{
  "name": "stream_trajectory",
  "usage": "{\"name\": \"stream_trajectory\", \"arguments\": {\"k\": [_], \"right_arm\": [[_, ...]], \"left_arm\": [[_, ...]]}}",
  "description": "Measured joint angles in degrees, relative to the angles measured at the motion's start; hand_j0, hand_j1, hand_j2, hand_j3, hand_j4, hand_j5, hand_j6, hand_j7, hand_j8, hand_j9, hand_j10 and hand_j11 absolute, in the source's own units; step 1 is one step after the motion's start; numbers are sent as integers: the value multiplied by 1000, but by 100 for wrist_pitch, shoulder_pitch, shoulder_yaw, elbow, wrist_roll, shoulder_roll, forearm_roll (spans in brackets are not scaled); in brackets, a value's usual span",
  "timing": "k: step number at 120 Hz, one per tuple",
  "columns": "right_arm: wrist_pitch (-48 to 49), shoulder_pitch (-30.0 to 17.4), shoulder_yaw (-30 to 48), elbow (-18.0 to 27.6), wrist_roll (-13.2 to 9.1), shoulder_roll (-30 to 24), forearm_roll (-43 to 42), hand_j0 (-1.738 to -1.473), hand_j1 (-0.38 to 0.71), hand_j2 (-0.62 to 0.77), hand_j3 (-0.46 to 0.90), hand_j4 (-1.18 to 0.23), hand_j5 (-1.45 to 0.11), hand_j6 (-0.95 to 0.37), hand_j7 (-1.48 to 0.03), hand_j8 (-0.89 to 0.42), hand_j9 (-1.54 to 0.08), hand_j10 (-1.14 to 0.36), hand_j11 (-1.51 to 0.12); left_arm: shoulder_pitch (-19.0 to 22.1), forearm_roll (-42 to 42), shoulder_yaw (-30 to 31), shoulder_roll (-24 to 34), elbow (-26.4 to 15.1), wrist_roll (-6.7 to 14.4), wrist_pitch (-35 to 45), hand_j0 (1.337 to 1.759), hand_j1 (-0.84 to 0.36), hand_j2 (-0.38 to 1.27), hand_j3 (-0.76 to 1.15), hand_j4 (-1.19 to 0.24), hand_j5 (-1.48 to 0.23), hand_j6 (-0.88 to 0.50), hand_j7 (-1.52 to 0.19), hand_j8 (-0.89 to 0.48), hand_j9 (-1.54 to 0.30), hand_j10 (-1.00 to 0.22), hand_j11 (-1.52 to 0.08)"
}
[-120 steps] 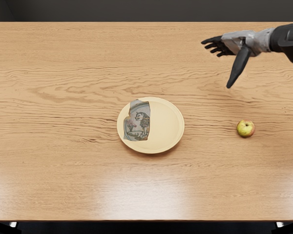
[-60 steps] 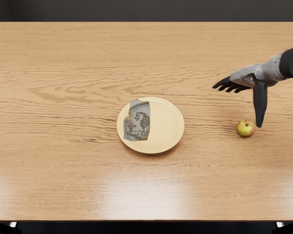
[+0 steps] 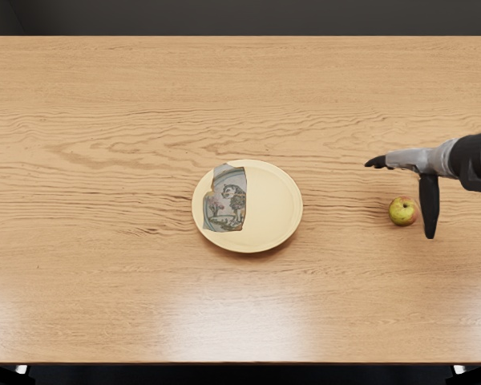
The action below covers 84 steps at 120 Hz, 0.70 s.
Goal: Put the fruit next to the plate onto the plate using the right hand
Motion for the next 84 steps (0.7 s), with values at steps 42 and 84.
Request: {"name": "stream_trajectory", "arguments": {"k": [42,84], "right_arm": [[-1993,-1145,-2,440,-47,-115,-1123,-1658,-296,-7,0,-51,-60,-54,-59,-52,-60,-50,-60],[-2597,-1489,-10,112,-191,286,-1411,-1658,-122,-35,0,-197,-250,-199,-249,-198,-249,-196,-249]], "left_arm": [[0,0,-1,0,-3,0,0,1658,349,0,0,0,0,0,0,0,0,0,0],[0,0,-1,0,-2,0,0,1658,349,0,0,0,0,0,0,0,0,0,0]]}}
